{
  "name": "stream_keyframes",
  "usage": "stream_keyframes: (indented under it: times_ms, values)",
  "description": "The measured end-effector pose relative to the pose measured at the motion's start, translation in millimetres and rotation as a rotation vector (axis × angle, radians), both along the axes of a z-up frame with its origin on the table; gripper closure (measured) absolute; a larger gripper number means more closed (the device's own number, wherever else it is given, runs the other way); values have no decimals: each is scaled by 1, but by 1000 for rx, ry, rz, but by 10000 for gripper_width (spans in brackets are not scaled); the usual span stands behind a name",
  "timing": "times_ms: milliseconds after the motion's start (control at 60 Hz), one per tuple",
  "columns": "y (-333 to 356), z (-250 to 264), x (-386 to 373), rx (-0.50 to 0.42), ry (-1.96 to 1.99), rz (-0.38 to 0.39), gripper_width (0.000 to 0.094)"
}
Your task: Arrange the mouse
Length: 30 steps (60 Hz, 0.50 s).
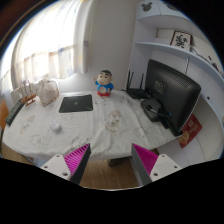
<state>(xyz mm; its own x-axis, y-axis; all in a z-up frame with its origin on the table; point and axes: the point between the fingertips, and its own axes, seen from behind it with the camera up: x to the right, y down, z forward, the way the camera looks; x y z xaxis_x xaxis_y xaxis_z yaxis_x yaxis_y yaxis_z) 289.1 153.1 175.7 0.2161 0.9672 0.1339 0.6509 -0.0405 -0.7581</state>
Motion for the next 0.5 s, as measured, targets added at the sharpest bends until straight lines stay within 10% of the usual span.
stream_keyframes:
  times_ms: [500]
  values:
    - [-111, -48, -69, -43, 10, 186, 83]
